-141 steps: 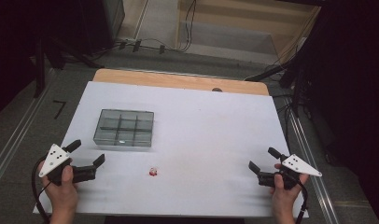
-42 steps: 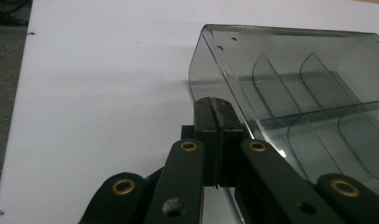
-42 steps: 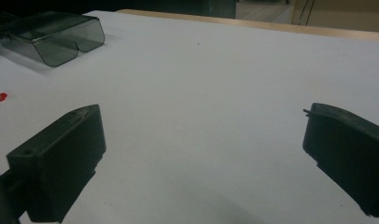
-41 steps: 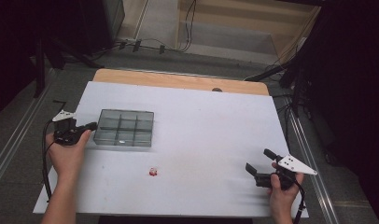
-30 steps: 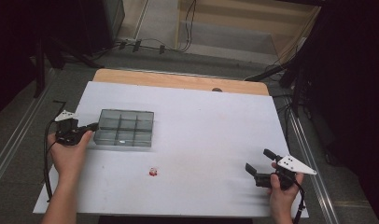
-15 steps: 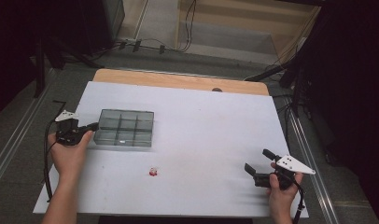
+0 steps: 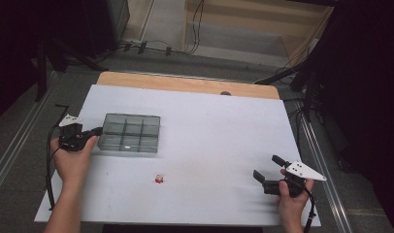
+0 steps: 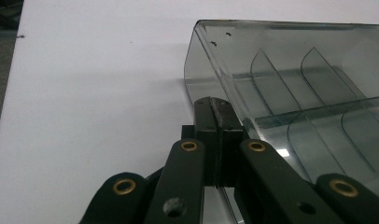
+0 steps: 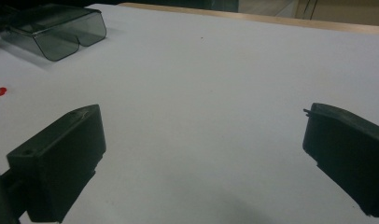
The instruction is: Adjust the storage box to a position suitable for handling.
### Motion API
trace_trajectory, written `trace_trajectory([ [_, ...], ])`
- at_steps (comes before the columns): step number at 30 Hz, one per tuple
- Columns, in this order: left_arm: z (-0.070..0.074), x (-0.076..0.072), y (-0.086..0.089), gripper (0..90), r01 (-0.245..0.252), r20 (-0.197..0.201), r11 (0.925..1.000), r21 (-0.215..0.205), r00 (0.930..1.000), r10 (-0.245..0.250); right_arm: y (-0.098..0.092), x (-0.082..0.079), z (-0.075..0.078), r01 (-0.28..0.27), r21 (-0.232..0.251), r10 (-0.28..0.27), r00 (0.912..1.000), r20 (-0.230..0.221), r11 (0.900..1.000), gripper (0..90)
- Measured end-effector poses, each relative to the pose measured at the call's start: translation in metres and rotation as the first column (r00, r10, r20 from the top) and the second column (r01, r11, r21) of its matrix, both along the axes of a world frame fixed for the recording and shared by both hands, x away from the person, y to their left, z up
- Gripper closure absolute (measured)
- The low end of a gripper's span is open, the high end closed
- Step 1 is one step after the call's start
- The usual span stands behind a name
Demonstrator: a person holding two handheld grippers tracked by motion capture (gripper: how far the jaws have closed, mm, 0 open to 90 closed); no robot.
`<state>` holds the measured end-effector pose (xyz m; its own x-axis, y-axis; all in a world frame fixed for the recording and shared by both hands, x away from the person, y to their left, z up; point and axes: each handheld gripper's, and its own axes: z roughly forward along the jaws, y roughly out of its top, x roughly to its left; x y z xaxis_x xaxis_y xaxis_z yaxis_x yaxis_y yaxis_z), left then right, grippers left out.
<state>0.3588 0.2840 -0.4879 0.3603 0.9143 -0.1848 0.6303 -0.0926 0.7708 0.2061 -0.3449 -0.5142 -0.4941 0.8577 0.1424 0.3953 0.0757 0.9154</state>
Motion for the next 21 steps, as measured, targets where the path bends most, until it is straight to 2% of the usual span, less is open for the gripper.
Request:
trace_trajectory([
  [8,-0.001,0.000,-0.003,89.4,0.011,0.006,0.9999,-0.002,0.9999,-0.011,0.001,0.001,0.000,-0.004,-0.005,0.004,1.0000,0.001,1.000,0.0],
  [21,-0.003,0.001,-0.019,89.4,0.046,0.014,0.9990,-0.004,0.9989,-0.046,0.001,0.001,-0.001,-0.008,-0.007,0.008,1.0000,0.002,1.000,0.0],
])
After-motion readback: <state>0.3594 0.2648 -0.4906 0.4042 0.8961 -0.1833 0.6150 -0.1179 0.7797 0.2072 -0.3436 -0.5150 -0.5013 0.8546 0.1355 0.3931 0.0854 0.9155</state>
